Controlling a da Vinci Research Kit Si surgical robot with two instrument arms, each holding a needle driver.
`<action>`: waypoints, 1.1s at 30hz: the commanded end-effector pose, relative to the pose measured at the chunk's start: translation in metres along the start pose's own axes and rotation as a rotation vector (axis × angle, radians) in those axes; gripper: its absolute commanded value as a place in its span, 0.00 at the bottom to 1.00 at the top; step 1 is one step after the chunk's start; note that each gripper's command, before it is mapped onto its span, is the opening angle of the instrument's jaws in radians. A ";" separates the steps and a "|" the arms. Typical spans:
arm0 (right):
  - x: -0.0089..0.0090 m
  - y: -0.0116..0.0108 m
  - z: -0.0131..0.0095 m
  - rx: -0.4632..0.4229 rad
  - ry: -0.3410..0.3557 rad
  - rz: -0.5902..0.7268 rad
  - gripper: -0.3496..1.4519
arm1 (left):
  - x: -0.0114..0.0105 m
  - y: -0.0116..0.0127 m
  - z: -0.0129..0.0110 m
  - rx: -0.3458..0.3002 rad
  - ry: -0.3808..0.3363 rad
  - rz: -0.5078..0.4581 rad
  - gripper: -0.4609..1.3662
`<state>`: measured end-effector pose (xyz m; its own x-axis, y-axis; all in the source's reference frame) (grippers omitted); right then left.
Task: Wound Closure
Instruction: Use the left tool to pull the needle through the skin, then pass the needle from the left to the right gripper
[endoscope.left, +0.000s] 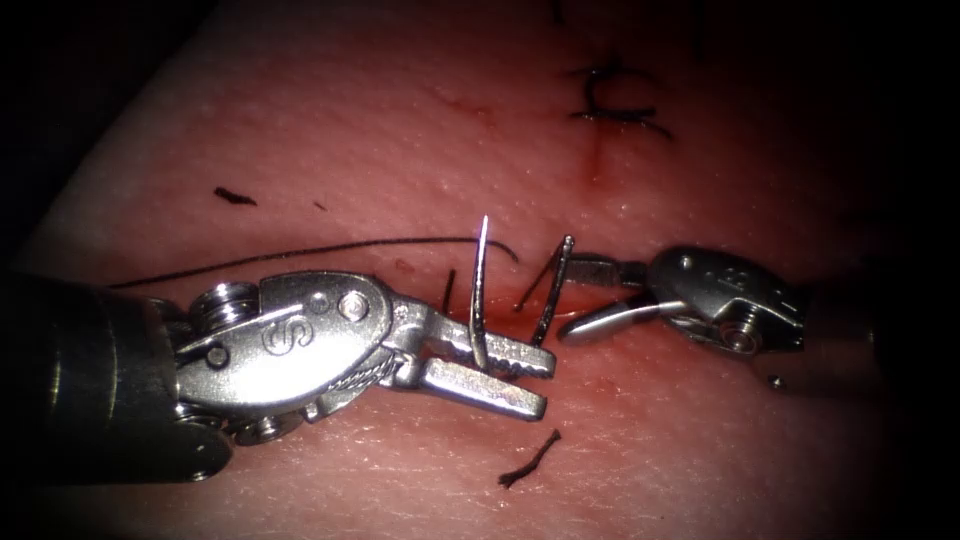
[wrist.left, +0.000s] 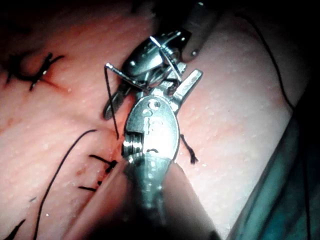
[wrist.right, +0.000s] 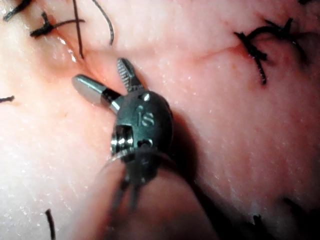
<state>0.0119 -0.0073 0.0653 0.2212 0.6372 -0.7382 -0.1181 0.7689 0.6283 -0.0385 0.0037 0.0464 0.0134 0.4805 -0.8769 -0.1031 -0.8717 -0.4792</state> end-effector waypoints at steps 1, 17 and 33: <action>-0.0002 0.0000 0.0001 0.001 0.000 -0.001 0.81 | 0.0000 -0.0005 -0.0003 0.028 0.011 0.039 0.06; -0.0006 -0.0012 0.0013 -0.004 -0.012 -0.014 0.80 | 0.0057 -0.0074 -0.0054 0.333 0.104 0.498 0.06; -0.0004 -0.0012 0.0019 -0.009 -0.011 -0.030 0.80 | 0.0015 -0.0082 -0.0058 0.350 0.096 0.543 0.06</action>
<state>0.0138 -0.0086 0.0653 0.2360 0.6132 -0.7538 -0.1206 0.7883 0.6034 -0.0319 0.0107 0.0492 -0.0462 -0.0447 -0.9979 -0.4411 -0.8954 0.0605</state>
